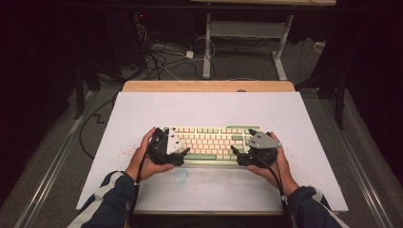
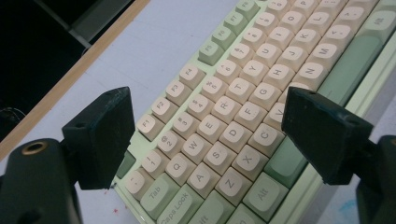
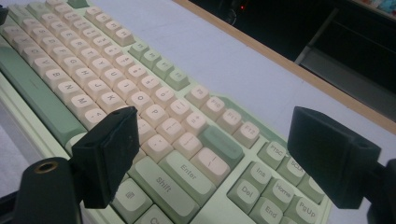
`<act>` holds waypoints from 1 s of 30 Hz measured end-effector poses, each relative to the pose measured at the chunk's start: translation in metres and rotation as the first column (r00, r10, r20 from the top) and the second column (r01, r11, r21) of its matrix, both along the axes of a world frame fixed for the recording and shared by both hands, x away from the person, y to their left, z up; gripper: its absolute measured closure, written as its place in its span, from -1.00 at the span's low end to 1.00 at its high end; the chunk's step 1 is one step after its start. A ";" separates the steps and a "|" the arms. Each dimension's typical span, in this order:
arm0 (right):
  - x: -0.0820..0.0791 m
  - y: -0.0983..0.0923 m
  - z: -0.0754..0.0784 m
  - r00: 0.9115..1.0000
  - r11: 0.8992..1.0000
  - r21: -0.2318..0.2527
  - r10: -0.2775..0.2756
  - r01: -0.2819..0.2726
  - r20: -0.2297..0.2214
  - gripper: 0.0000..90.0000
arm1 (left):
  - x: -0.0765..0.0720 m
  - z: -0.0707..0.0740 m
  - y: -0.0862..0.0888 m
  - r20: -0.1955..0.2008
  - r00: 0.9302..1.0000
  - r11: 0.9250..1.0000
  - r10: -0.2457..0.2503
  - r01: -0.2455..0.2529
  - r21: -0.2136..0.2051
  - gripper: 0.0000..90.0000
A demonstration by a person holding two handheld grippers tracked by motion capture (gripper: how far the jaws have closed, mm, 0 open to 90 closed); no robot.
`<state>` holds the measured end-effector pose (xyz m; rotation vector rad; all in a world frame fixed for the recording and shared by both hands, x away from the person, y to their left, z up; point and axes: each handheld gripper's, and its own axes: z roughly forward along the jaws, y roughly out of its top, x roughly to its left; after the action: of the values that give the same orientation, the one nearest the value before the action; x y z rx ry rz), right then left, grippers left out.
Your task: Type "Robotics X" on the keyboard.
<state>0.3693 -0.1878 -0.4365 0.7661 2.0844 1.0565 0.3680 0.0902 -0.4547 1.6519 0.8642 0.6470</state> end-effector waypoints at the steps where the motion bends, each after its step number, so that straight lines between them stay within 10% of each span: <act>1: 0.000 0.000 0.000 1.000 1.000 -0.006 0.000 0.000 0.000 -0.61 | 0.000 0.000 0.000 0.001 1.000 1.000 0.000 0.000 -0.003 -0.64; 30: -0.021 -0.005 0.012 0.999 0.999 -0.031 0.021 -0.020 0.028 -0.57 | -0.021 0.005 0.010 0.036 0.999 1.000 -0.011 0.011 0.011 -0.61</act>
<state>0.3487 -0.1933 -0.4242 0.7117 2.0836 1.0382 0.3470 0.0999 -0.4496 1.6491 0.8265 0.6729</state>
